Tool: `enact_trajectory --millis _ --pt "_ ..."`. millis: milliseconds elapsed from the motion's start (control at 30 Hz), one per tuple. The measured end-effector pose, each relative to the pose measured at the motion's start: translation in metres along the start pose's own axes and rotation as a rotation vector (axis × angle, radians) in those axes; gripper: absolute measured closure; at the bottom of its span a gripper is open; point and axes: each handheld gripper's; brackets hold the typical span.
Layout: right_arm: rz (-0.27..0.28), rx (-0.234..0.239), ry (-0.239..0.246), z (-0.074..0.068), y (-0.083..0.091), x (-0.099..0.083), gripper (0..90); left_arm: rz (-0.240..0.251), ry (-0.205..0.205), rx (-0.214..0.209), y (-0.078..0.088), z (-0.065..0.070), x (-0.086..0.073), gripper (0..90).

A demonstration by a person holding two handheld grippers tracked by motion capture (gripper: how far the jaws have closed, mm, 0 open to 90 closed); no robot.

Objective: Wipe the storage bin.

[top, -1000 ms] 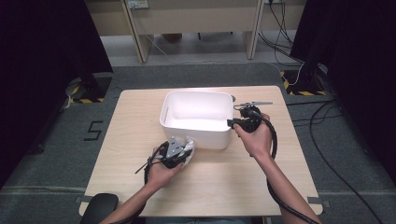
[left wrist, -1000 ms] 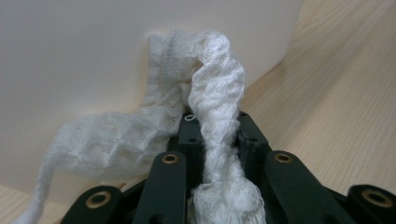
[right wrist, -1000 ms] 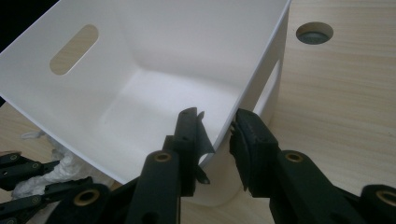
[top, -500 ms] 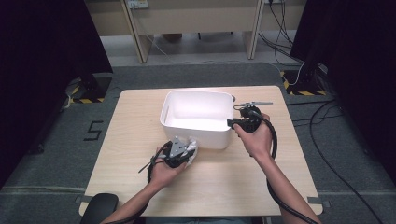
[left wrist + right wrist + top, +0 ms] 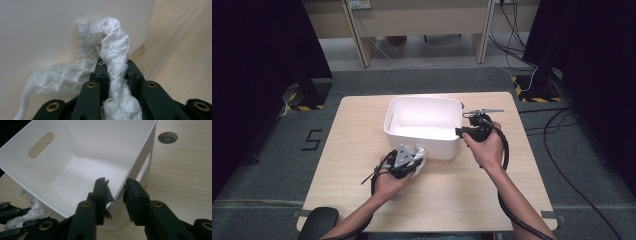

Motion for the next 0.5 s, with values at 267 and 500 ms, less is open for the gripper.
enact_trajectory --millis 267,500 --pt "0.000 0.001 -0.003 0.000 0.000 0.000 71.1 0.033 0.000 0.001 0.009 0.000 0.013 75.9" --pt "-0.002 0.000 -0.004 0.000 0.000 0.000 71.1 0.046 -0.009 -0.002 0.013 0.001 0.022 76.0"
Point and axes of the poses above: each handheld gripper's, and its own axes: y roughly backward along the jaws, x roughly out of its top, z roughly to its right, and after that the axes turned 1 degree about y, right-handed
